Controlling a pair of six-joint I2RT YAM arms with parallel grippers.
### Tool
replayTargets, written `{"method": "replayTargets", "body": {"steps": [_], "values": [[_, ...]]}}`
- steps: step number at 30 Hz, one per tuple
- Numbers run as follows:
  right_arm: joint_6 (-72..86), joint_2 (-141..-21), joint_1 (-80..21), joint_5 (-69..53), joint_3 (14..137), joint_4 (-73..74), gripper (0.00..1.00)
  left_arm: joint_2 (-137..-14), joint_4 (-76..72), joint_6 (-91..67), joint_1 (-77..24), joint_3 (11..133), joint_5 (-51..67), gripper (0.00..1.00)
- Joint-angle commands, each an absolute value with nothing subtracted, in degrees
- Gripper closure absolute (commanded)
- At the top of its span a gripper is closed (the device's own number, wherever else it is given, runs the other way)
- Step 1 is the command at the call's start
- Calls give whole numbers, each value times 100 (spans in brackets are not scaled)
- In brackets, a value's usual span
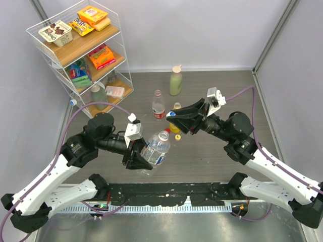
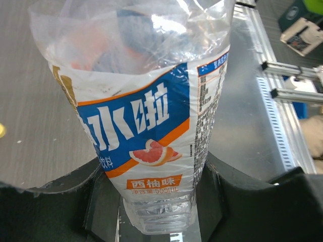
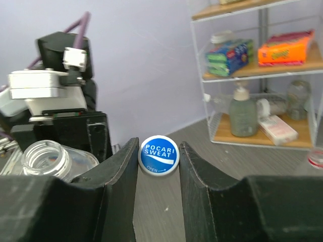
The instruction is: Unscrew the bottle caps
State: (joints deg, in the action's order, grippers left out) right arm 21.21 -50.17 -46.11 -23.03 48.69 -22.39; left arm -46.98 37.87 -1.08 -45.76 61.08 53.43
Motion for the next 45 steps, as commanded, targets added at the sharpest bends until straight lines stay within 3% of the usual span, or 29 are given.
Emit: {"method": "replayTargets", "body": {"steps": [1, 16, 25, 31, 39, 45], "values": [[1820, -4869, -4597, -977, 4711, -1742, 98, -4535, 3288, -193, -4597, 5881, 4291, 100], [1933, -4886, -4535, 2003, 3771, -958, 98, -4667, 1872, -764, -4597, 4790, 1162, 100], [2496, -4904, -4413, 3058, 2919, -984, 98, -4720, 2100, -686, -4588, 5036, 1142, 100], [2952, -5571, -4140, 2901, 2690, -1011, 98, -4492, 2232, -589, -4597, 5159, 1283, 100], [3489, -6844, -3165, 1486, 2716, -1248, 98, -4184, 2522, -343, -4597, 5431, 1573, 100], [3595, -7619, -2883, 949, 2996, -1108, 86, -3912, 2452, -281, -4597, 5353, 1635, 100]]}}
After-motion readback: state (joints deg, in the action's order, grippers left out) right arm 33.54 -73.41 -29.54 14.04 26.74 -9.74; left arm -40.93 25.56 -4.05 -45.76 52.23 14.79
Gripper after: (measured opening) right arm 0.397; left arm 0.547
